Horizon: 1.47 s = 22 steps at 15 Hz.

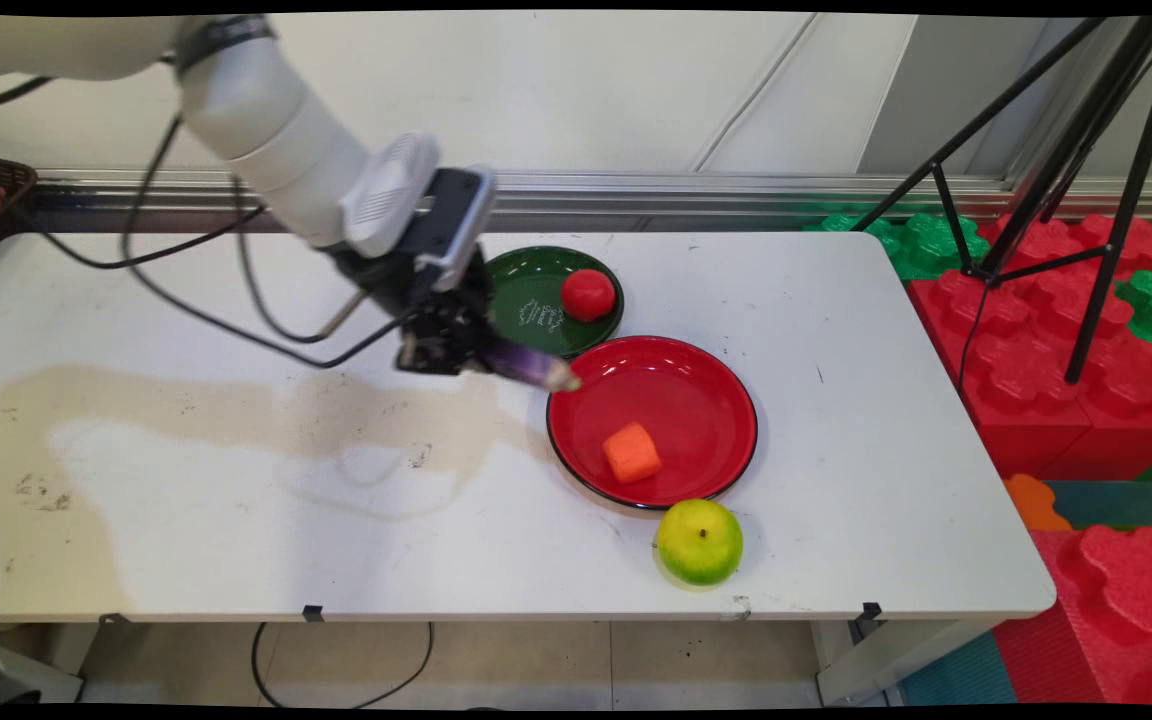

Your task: Place the picked object on the table

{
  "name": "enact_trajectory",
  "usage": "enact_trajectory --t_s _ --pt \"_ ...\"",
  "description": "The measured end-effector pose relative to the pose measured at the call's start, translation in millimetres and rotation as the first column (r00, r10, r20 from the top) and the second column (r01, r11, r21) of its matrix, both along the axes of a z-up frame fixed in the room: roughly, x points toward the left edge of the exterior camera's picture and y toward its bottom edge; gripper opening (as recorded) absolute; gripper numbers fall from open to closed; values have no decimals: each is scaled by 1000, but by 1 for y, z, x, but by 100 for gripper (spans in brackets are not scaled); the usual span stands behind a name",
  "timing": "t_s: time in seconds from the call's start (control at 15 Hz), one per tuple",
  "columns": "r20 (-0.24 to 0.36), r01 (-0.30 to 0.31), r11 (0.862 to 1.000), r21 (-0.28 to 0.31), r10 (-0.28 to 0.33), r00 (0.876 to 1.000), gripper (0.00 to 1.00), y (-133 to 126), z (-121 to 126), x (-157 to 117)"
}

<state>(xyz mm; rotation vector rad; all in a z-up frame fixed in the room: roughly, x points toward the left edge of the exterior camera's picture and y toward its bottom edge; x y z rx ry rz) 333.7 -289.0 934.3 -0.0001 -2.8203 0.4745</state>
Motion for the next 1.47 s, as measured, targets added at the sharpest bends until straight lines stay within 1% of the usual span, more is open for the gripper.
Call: enact_trajectory --t_s 0.13,0.4,0.53,0.87,1.0,1.13,1.47 --pt "23 19 1000 5 -19 1000 0 14 -3 17" --pt "47 46 999 13 -46 998 0 23 -8 31" --pt "63 67 997 25 -69 996 0 27 -15 39" --pt "91 125 991 46 -129 987 0 28 -34 46" --pt "104 157 986 58 -163 981 0 26 -48 46" --pt "110 175 982 66 -181 977 0 26 -56 46" --pt "126 228 969 99 -239 963 0 22 -91 42"
